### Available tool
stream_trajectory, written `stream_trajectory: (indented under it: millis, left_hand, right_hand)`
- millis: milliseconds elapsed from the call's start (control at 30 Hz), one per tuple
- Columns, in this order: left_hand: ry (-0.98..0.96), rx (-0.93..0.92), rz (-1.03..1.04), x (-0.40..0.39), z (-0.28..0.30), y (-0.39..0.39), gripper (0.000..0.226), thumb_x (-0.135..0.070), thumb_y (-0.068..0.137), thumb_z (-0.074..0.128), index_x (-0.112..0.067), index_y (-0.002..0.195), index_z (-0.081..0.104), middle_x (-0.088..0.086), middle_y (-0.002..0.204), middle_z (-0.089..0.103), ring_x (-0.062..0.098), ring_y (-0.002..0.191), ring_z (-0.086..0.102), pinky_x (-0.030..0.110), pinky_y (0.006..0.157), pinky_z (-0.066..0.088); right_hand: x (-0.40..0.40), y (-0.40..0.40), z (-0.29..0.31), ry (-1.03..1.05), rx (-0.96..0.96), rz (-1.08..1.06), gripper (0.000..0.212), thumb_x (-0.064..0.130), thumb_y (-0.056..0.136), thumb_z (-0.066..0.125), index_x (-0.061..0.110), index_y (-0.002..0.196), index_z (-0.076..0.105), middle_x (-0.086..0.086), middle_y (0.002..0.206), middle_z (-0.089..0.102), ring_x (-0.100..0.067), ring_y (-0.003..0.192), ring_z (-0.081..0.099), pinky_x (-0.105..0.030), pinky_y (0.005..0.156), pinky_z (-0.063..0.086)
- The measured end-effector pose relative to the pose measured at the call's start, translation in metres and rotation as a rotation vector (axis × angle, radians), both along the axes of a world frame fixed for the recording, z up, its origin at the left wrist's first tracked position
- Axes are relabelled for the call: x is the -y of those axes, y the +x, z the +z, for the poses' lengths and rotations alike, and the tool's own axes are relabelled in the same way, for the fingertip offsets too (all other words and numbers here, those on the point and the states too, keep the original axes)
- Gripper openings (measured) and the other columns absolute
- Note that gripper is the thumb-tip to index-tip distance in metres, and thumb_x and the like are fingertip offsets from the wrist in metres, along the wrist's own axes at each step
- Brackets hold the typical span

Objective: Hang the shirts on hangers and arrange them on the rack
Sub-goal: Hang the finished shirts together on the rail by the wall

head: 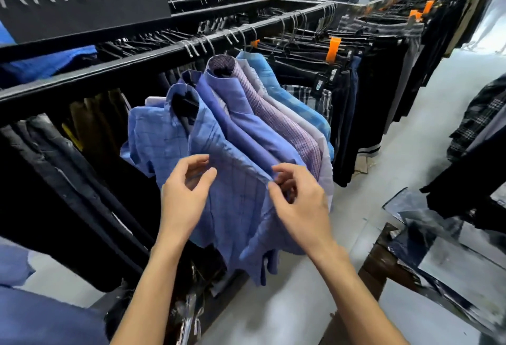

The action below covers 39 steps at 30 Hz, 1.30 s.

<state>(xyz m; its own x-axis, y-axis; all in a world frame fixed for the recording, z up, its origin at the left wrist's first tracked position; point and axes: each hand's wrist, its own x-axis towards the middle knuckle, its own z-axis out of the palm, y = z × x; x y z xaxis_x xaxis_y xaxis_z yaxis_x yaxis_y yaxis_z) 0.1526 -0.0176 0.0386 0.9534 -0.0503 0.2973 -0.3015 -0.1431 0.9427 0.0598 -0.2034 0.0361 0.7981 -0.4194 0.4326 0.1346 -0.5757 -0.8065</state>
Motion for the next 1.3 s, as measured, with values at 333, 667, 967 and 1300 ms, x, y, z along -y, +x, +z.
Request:
stream_trajectory:
  millis: [333,667,967,1300]
  left_hand:
    - [0.004,0.004,0.104,-0.083,-0.023,0.092,0.025,-0.01,0.092,0.068,-0.035,0.096,0.068,-0.008,0.096,0.072,0.009,0.092,0.068,0.035,0.093,0.055]
    - [0.133,-0.15,0.438,-0.127,-0.064,0.196,0.047,-0.004,0.087,0.061,-0.016,0.132,0.058,0.012,0.133,0.053,0.016,0.099,0.059,0.023,0.094,0.045]
    - [-0.124,-0.433,0.41,-0.148,-0.099,0.241,0.061,-0.027,0.101,0.058,-0.008,0.154,0.035,0.011,0.135,0.06,0.025,0.115,0.062,0.039,0.102,0.047]
    - [-0.315,-0.612,0.241,-0.165,-0.101,0.25,0.024,-0.029,0.102,0.056,-0.016,0.119,0.067,0.007,0.112,0.072,0.0,0.045,0.05,0.025,0.069,0.053]
  right_hand:
    - [-0.039,0.031,0.005,-0.367,0.044,-0.273,0.03,0.018,0.089,0.074,0.026,0.118,0.071,0.01,0.109,0.071,-0.02,0.099,0.057,-0.031,0.092,0.047]
    - [-0.092,0.079,0.009,-0.31,0.356,0.118,0.019,0.001,0.091,0.071,0.006,0.109,0.074,-0.004,0.097,0.068,-0.018,0.086,0.066,-0.033,0.077,0.055]
    - [-0.173,0.141,-0.058,-0.071,0.222,0.47,0.025,0.006,0.095,0.067,0.009,0.12,0.071,-0.001,0.113,0.07,-0.011,0.106,0.066,-0.031,0.094,0.054]
    - [-0.201,0.19,-0.091,0.05,-0.153,0.611,0.044,0.025,0.103,0.053,0.023,0.147,0.049,0.008,0.143,0.052,-0.002,0.117,0.058,-0.02,0.101,0.048]
